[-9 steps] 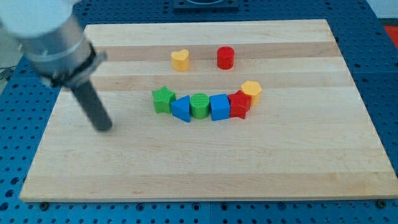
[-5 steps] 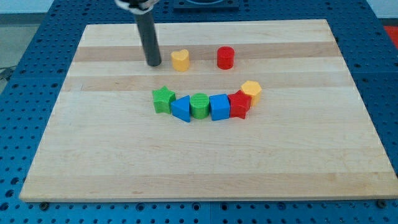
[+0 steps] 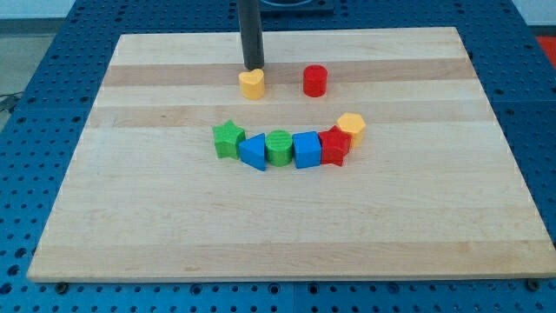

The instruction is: Move the red circle towards the top right corner

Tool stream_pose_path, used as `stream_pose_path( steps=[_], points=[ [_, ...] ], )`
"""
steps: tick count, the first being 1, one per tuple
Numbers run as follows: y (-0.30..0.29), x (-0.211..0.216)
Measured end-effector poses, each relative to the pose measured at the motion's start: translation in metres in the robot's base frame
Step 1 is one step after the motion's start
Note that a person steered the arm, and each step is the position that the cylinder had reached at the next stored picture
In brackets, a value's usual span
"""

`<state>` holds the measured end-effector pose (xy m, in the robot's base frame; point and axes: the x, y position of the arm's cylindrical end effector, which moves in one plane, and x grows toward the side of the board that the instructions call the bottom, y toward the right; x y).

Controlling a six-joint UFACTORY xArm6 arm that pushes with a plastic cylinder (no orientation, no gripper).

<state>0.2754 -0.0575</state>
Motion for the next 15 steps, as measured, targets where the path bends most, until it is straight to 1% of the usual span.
stream_pose_path(
  steps=[1,2,3,4,6,8,10,11,12,13,15],
  points=[
    [0.005,0.016],
    [0.011,0.043],
    [0.011,0.043],
    [0.030,0.070],
    [0.065,0.086],
    [0.119,0.085],
    [0.113,0.090],
    [0.093,0.110],
    [0.077,0.117],
    [0.070,0.110],
    [0.070,0.054]
  ],
)
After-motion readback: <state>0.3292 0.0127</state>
